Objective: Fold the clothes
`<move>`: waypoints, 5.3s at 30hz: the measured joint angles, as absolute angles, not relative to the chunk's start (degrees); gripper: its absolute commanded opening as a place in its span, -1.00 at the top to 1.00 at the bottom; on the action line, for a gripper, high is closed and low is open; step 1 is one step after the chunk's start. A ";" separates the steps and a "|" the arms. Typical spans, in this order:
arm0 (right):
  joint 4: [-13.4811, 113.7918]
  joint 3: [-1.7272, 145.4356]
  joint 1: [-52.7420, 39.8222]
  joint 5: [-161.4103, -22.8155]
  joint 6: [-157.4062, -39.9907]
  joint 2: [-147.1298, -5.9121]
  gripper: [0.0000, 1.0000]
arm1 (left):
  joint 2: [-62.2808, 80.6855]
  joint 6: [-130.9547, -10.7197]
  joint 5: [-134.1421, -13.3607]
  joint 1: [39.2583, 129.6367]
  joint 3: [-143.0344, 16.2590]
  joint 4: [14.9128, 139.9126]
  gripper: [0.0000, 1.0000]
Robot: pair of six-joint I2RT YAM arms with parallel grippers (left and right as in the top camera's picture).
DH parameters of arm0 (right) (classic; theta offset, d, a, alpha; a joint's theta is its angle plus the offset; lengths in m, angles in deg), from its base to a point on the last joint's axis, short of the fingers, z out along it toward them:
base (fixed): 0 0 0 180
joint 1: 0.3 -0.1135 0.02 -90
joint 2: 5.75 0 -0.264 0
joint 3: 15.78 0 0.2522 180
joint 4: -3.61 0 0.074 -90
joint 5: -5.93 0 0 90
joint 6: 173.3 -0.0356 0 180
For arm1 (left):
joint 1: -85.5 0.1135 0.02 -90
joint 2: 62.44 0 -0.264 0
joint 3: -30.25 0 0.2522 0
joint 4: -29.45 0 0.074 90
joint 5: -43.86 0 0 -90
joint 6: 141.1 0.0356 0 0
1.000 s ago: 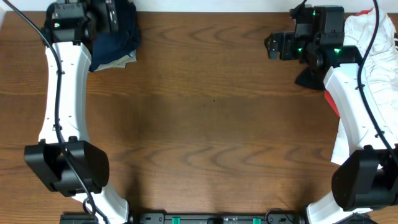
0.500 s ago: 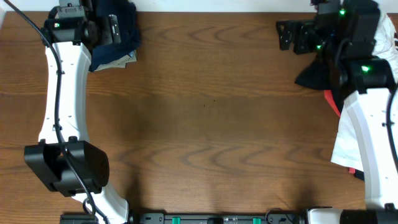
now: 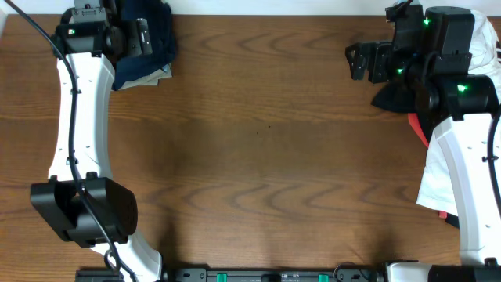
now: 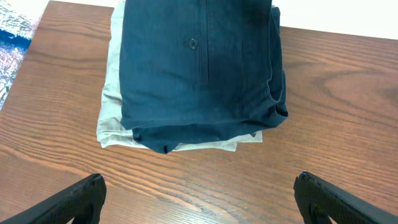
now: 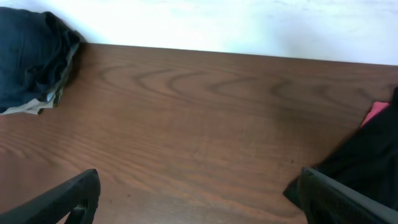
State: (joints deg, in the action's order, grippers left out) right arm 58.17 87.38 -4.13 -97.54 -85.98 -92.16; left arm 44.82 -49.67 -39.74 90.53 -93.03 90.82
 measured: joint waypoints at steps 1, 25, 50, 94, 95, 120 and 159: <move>58.17 87.38 -3.96 -97.57 -85.76 -91.74 -0.98 | 44.82 -49.67 -39.74 90.53 -93.03 90.82 -0.95; 24.99 32.74 -0.31 -89.79 -80.67 -38.89 -0.97 | 44.82 -49.69 -39.72 90.53 -93.03 90.84 -0.95; 14.69 -1.29 -0.31 -90.62 -81.43 -6.61 -0.99 | 44.82 -49.82 -39.74 90.53 -93.03 90.84 -0.95; 20.99 -1.60 -0.31 -89.81 -81.58 -6.41 -0.99 | 41.80 -50.72 -39.72 89.88 -90.23 90.58 -0.96; 20.99 -1.60 -0.31 -89.81 -81.58 -6.41 -0.99 | 40.42 -51.00 -39.74 89.75 -88.74 88.92 -0.95; 21.03 -1.60 -0.31 -89.61 -81.58 -6.41 -0.98 | -33.65 -54.85 -41.34 89.03 0.92 40.33 -0.96; 21.01 -1.60 -0.31 -89.61 -81.58 -6.41 -0.99 | -61.82 -55.61 -41.25 86.93 8.70 45.53 -0.96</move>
State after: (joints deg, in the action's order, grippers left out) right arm 21.01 -1.60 -0.31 -89.61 -81.58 -6.41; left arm -61.82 -55.61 -41.25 86.93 8.70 45.53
